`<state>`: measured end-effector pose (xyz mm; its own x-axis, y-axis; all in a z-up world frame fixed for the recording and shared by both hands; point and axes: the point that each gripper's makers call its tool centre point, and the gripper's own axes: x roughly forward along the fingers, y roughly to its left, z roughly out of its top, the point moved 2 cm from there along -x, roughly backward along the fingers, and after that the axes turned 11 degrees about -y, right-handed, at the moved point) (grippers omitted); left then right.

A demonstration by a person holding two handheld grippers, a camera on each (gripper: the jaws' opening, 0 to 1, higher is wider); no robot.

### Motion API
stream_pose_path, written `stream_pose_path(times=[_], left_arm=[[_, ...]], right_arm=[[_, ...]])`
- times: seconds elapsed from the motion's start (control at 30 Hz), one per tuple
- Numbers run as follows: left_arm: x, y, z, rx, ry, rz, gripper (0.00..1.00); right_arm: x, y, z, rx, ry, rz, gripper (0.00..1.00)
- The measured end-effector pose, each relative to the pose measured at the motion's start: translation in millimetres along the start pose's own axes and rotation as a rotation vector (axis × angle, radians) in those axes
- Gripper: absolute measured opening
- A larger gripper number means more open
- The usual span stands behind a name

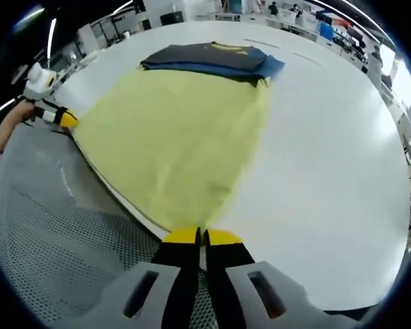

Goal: Fold the garment on the visible template until the final outline fits inside the template.

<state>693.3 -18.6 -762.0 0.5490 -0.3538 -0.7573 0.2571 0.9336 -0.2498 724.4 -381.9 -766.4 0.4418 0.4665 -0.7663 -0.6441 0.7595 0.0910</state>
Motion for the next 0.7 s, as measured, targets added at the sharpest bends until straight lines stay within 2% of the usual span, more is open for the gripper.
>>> stream_pose_path(times=[0.17,0.2,0.3,0.4,0.43,0.53,0.7], left_arm=[[0.4,2.1,0.4,-0.035,0.002,0.008,0.0],[0.0,2.7,0.0,-0.045,0.0,0.006,0.0],[-2.4,1.3,-0.7,-0.03,-0.01,0.012,0.0],[-7.9,-0.7,2.5,-0.02,-0.035,0.011,0.0],[-10.7,-2.3,6.0,-0.029,-0.053,0.003,0.0],[-19.7,-6.0,16.5,-0.037,-0.106,-0.01,0.0],[-35.6,-14.6,30.4,-0.041,-0.158,-0.034,0.0]], right_arm=[[0.0,-0.3,0.5,-0.008,0.007,0.001,0.03],[-1.1,-1.9,0.7,-0.039,0.013,-0.013,0.03],[-4.8,0.1,2.9,-0.047,0.0,-0.02,0.02],[-11.8,-0.4,9.2,-0.026,-0.047,-0.033,0.02],[-15.4,-0.8,13.8,-0.017,-0.082,-0.039,0.02],[-25.4,1.3,18.0,0.005,-0.129,-0.04,0.02],[-41.6,4.9,23.4,0.009,-0.174,-0.066,0.02]])
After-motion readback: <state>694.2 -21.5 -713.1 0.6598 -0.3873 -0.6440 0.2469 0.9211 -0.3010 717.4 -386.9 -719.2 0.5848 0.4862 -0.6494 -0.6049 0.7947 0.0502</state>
